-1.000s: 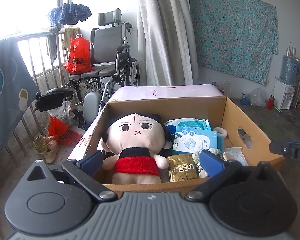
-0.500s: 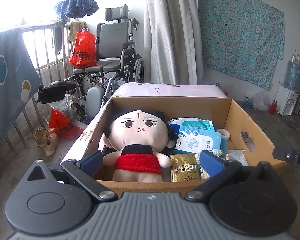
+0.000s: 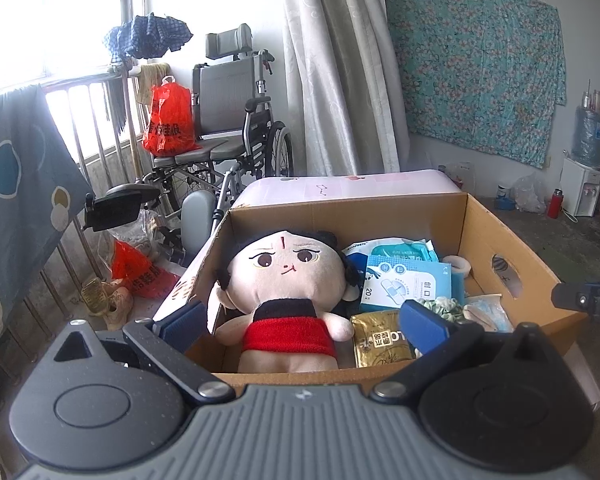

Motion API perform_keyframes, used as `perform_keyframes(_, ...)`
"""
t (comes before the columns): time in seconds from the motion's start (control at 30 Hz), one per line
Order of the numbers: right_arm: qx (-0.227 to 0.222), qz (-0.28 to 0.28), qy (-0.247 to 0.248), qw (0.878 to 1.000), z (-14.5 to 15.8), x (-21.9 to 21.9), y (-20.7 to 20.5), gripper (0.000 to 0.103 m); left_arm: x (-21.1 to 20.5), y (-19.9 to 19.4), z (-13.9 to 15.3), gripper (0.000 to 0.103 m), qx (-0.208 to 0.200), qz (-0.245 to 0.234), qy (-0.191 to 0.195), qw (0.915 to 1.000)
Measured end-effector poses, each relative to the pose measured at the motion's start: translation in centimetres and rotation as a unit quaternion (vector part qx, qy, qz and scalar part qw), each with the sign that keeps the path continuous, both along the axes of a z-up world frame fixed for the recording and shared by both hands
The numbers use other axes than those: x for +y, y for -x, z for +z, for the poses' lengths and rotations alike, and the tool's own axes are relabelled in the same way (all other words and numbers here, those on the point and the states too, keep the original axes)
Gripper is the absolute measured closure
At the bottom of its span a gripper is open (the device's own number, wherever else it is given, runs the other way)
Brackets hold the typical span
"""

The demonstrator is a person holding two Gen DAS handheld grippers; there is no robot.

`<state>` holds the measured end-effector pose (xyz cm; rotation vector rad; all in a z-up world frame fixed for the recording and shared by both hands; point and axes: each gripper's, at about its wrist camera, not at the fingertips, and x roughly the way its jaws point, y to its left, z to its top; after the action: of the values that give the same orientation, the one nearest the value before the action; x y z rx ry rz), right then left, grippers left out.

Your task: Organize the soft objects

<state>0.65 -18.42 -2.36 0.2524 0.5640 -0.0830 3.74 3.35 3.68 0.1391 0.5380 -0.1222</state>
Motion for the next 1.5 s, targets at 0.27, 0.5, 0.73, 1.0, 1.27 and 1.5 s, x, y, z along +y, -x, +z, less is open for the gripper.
perform_keyframes(0.27,0.000,0.000,0.000,1.000,-0.01,0.05,0.00,0.063,-0.28,-0.08,0.03,0.000,0.001,-0.003,-0.002,1.0000)
perform_keyframes(0.5,0.001,-0.001,0.000,1.000,-0.03,0.06,0.00,0.063,-0.11,-0.17,-0.02,0.000,0.004,-0.001,0.000,1.0000)
perform_keyframes(0.73,0.003,0.001,-0.001,1.000,-0.15,-0.04,-0.27,0.063,0.13,-0.30,-0.13,0.000,0.011,-0.001,0.006,0.9999)
perform_keyframes(1.0,0.004,0.004,-0.001,1.000,-0.26,-0.10,-0.35,0.063,0.11,-0.36,-0.30,0.000,0.014,-0.003,0.008,0.9999)
perform_keyframes(1.27,0.004,0.003,-0.001,1.000,-0.41,-0.21,-0.36,0.063,0.20,-0.52,-0.88,0.000,0.031,-0.004,0.014,0.9994)
perform_keyframes(1.5,0.007,0.003,-0.002,1.000,-0.65,-0.36,-0.35,0.063,0.02,-0.51,-0.87,0.000,0.033,-0.012,0.012,0.9993)
